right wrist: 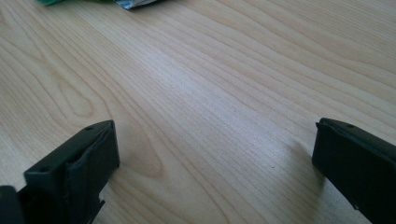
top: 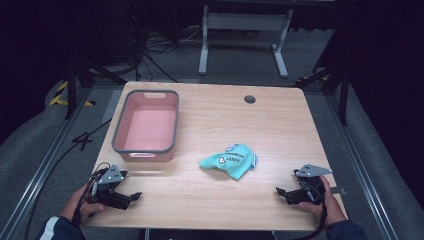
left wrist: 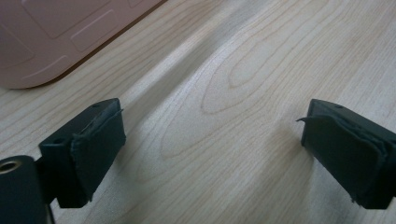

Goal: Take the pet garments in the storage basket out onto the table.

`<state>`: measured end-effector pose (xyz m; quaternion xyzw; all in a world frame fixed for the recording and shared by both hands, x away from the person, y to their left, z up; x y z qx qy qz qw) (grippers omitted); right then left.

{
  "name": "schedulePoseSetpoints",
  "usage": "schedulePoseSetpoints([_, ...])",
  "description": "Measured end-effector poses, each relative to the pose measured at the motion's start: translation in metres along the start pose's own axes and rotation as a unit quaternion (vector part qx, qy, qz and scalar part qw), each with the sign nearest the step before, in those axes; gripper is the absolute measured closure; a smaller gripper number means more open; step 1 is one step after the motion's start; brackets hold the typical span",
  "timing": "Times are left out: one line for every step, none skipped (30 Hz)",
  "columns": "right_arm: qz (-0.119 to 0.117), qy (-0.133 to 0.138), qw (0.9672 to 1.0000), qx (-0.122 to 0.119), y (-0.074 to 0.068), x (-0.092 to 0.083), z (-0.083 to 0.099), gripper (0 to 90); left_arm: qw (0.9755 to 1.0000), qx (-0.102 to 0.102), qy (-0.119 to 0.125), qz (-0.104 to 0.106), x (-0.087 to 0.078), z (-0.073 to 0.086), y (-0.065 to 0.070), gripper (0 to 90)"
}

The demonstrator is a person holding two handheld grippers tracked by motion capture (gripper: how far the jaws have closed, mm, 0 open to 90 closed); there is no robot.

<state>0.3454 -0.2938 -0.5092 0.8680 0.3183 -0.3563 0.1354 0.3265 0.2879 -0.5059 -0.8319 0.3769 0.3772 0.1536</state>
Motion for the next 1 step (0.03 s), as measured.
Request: schedulePoseSetpoints([0.0,0.0,1.0,0.0,0.0,0.0,0.0,0.8,1.0,0.003,-0.004,-0.001,0.0008,-0.0008,0.0006,2.2])
Point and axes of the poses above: each handheld gripper's, and its own axes: x roughly forward along the jaws, z roughly out of its underside, y roughly to its right, the point moved 3 cm from there along x, roughly forward along the jaws, and after that the axes turned 1 degree about -x, right-handed, at the moved point
